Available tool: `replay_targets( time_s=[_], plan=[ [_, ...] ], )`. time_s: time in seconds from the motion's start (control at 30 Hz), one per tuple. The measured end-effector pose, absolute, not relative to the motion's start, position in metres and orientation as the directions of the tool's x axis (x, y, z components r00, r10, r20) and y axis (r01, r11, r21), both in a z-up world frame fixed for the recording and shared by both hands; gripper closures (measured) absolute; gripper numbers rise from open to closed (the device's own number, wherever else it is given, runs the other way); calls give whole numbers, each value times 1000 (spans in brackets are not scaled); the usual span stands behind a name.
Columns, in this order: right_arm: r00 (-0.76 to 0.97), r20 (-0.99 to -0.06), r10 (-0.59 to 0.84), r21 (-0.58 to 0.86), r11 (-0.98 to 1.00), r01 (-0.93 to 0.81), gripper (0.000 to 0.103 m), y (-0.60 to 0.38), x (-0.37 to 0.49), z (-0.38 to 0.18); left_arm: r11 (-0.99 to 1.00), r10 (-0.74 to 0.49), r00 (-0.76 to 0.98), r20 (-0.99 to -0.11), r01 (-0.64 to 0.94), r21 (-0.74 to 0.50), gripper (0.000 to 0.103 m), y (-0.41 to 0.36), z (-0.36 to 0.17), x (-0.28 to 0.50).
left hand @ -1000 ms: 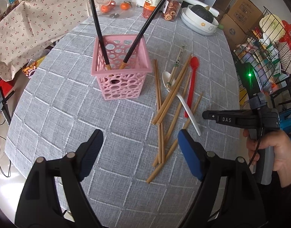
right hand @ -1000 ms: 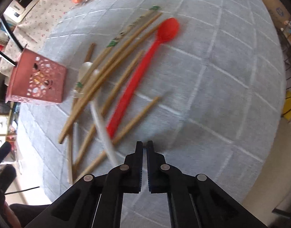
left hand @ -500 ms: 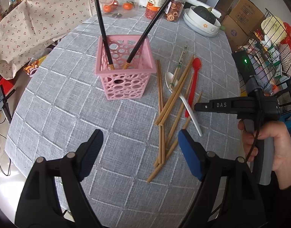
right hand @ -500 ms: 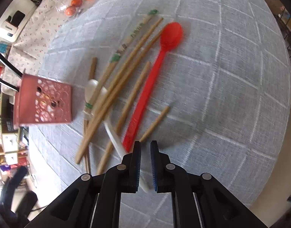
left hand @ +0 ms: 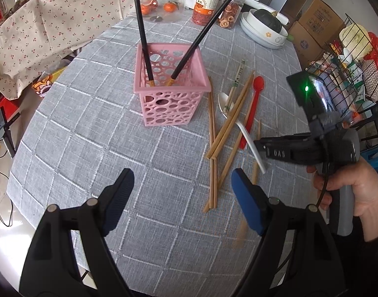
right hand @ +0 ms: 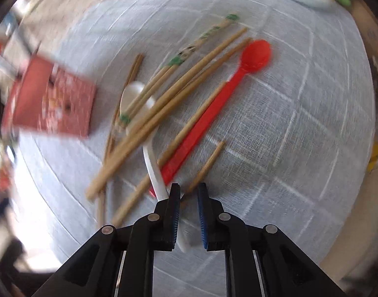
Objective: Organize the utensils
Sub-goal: 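Move the right tool over the utensil pile toward a wooden chopstick, then close the right tool on a single wooden chopstick and lift it, then grasp a wooden chopstick with the left tool while the right tool holds its chopstick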
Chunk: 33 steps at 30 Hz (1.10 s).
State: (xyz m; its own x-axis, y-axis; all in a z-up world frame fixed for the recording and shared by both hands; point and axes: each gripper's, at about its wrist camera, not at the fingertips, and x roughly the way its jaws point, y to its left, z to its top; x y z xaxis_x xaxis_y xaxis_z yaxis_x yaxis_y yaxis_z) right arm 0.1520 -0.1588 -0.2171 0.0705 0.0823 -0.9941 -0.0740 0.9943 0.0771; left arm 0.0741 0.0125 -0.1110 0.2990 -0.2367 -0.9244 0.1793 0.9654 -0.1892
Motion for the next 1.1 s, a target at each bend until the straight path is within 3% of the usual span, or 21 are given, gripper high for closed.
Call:
replay_targets(
  time_s=[0.1, 0.37, 0.53, 0.77, 1.1],
  plan=[
    [70, -997, -10, -22, 985, -169, 91, -155, 147, -218, 965, -238, 301, -923, 185, -189, 22, 11, -110, 73],
    [75, -994, 83, 77, 994, -80, 96, -193, 144, -217, 959, -244, 301, -922, 214, -184, 22, 0, -109, 73],
    [114, -975, 192, 192, 981, -16, 97, -244, 130, -203, 943, -272, 304, -913, 274, -190, 31, -16, -105, 68],
    [225, -944, 239, 244, 970, -7, 97, -281, 107, -150, 908, -276, 311, -909, 394, -141, 66, -65, -107, 70],
    [215, -945, 246, 263, 964, 51, 97, -292, 113, -153, 910, -171, 286, -943, 413, -39, 90, -145, -137, 138]
  ],
)
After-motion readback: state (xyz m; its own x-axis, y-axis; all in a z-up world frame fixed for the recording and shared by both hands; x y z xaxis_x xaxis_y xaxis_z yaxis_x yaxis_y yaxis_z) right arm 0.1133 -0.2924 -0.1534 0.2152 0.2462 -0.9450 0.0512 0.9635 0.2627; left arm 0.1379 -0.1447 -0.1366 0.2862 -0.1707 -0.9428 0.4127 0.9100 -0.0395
